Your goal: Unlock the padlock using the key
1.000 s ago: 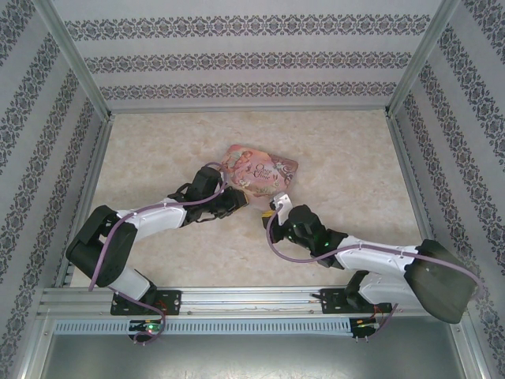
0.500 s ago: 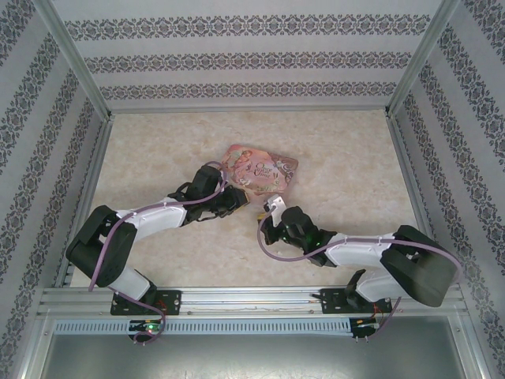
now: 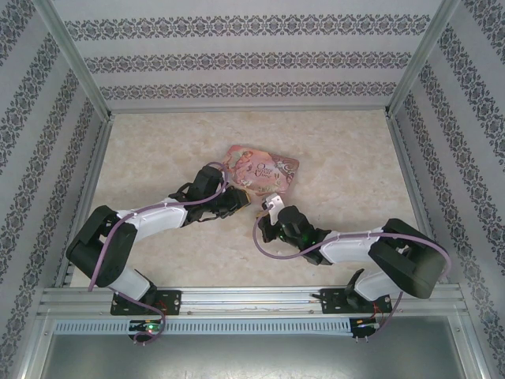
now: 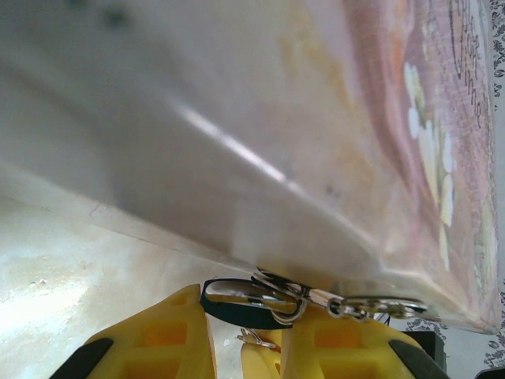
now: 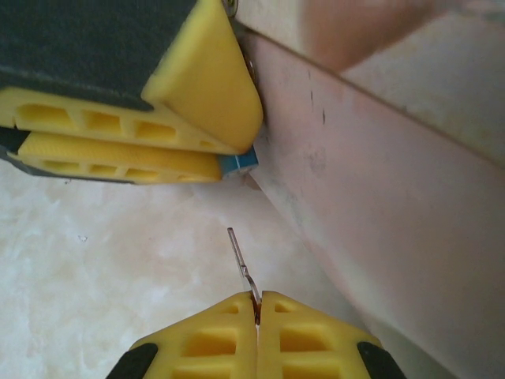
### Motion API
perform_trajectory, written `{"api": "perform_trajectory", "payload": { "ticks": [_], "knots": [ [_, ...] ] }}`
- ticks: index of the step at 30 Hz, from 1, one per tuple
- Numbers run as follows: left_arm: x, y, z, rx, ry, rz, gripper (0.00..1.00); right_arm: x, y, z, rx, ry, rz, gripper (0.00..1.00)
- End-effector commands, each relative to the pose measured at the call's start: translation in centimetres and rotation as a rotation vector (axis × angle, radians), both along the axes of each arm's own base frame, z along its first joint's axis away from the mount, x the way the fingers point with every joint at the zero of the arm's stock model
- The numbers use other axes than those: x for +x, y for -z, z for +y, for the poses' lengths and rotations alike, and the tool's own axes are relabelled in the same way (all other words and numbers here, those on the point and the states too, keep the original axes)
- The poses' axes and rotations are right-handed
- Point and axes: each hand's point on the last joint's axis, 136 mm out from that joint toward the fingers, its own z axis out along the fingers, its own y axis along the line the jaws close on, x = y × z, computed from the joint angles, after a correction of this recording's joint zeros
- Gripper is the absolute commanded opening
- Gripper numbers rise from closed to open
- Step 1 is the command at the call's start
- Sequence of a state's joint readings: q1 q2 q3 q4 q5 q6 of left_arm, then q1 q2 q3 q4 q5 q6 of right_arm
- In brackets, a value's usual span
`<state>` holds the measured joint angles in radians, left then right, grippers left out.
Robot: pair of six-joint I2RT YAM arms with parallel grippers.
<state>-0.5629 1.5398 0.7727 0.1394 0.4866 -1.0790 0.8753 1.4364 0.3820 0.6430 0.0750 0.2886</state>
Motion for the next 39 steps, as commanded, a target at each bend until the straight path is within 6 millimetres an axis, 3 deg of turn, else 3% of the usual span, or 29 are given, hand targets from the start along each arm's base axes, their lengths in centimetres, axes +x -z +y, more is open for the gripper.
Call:
{"api": "perform_trajectory", "payload": {
  "ticks": [1,29,39],
  "knots": [
    [0.4,-3.3,-1.7,-0.085,0.034,-0.063,0.2,0.8,-1.6,1.0,0.05,0.018,-0.039,0.0],
    [0.3,-3.2,-1.9,-0.091,0.049,-0.056,0.2,1.7,-2.3,1.5,0.089,0.043,-0.049,0.0],
    [0.2,-3.4,-2.2,-0.096,0.055,-0.056,0.2,2.1,-3.7,1.8,0.168,0.041,-0.087,0.0]
  ]
}}
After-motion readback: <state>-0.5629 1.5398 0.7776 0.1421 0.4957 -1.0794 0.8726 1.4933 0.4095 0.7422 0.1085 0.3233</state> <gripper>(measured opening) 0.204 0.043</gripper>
